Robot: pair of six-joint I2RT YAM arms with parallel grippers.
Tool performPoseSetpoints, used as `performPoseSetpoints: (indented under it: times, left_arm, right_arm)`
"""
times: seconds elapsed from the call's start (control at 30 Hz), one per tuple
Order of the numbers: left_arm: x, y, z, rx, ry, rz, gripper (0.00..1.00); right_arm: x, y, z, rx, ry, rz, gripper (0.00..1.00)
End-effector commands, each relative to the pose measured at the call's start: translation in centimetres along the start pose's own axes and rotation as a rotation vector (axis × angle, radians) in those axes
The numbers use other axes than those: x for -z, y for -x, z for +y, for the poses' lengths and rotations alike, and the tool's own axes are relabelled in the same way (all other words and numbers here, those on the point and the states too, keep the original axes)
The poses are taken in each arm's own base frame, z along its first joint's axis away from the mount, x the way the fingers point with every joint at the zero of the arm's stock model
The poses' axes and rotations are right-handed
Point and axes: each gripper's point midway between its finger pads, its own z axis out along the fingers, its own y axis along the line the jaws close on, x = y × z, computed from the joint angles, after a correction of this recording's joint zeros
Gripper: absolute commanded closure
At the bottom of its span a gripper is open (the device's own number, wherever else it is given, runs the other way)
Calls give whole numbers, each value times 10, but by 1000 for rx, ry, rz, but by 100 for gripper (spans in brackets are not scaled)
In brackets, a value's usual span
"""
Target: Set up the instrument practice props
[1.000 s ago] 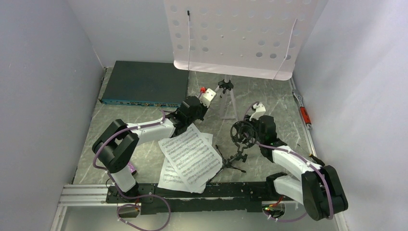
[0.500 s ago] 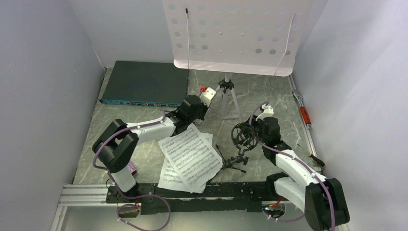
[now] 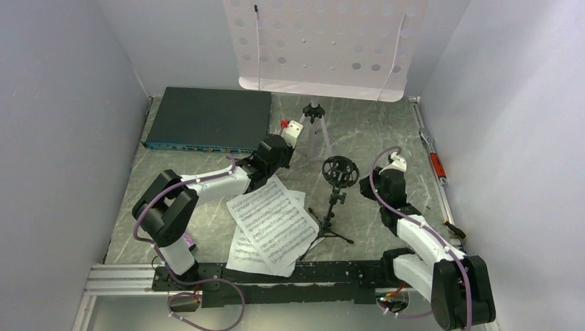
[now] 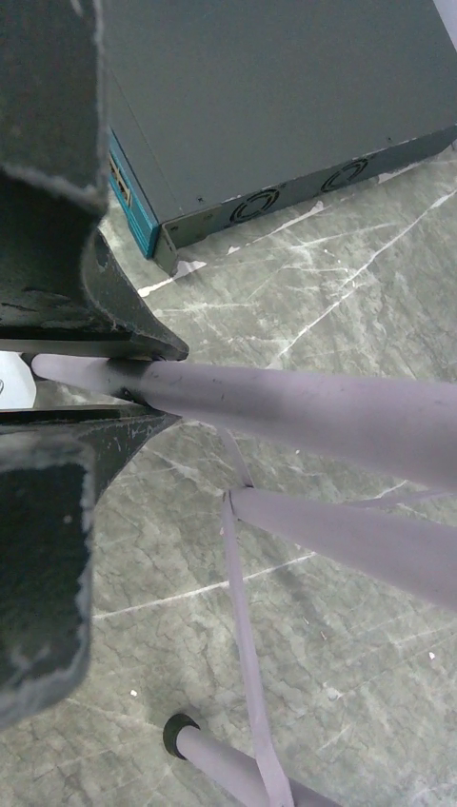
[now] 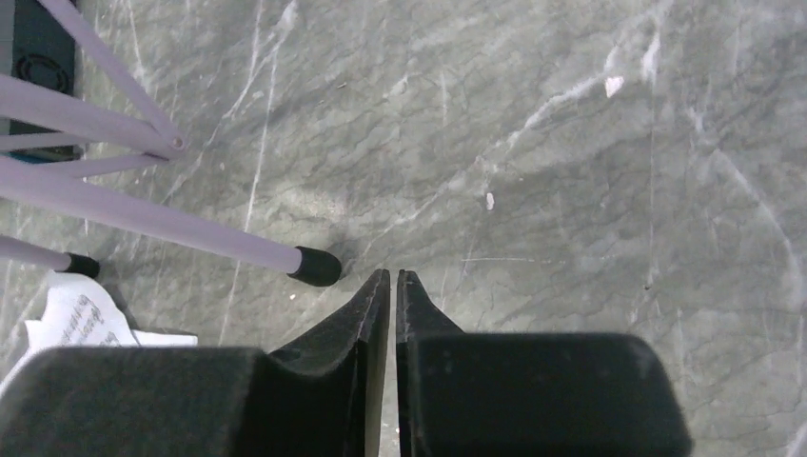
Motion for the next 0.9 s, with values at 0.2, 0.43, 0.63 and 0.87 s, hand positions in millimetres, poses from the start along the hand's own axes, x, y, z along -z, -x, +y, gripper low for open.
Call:
performPoseSetpoints:
  times: [0.2,0.43,0.63,0.87]
  left_arm:
    - [31,-137,8,-134,29,464,97]
    - [29,-127,0,-160,-6,442,97]
    - [29,-127,-7,-168,-30,439,97]
    - [28,-127,-10,-206,-55,436,98]
  right_arm:
    - [10,39,56,126,279,-138,47]
    - [3,69,95,181,424,-184,20]
    - [3,127,121,214,492,-315,8]
    - [19,168,162,372,669,-392,6]
